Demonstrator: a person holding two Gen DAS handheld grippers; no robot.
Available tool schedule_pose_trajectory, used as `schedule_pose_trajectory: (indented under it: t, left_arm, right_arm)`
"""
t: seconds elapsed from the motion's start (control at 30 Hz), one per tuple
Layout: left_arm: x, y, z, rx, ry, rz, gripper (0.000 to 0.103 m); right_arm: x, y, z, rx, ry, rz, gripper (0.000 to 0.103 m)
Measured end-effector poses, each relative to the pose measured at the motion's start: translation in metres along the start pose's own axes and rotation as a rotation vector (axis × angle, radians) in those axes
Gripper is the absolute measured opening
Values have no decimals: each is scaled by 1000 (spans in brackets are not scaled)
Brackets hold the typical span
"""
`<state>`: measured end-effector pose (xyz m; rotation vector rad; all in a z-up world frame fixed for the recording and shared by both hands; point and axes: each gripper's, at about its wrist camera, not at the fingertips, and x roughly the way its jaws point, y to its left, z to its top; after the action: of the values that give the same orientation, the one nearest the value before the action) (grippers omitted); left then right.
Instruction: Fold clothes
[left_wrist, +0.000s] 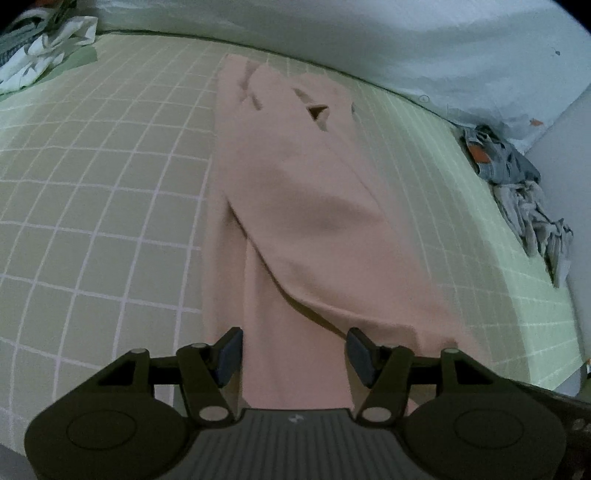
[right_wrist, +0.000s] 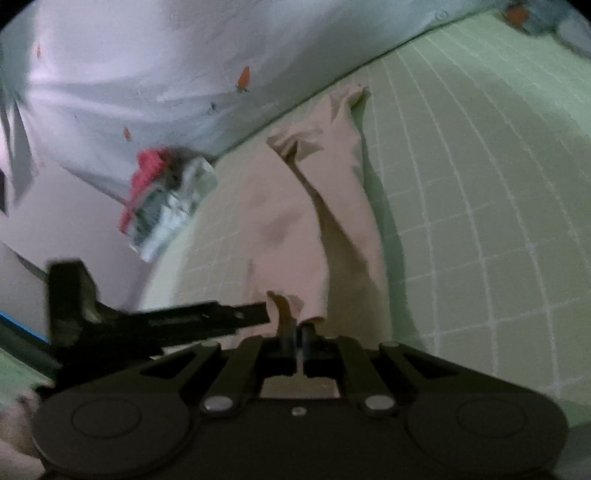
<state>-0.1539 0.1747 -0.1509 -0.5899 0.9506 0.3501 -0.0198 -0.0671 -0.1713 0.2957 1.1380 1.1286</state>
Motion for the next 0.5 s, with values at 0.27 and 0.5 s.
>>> schedule_pose_trajectory:
  t: [0.27,0.5]
  left_arm:
    - [-8,6,-7,-16,2,3,63]
    - [-13,12,-7,-30,-11,21,63]
  right_arm:
    - [-2,-23,-8,121,10,-100,8]
    - [-19,-4,8,25,-161,-171,36]
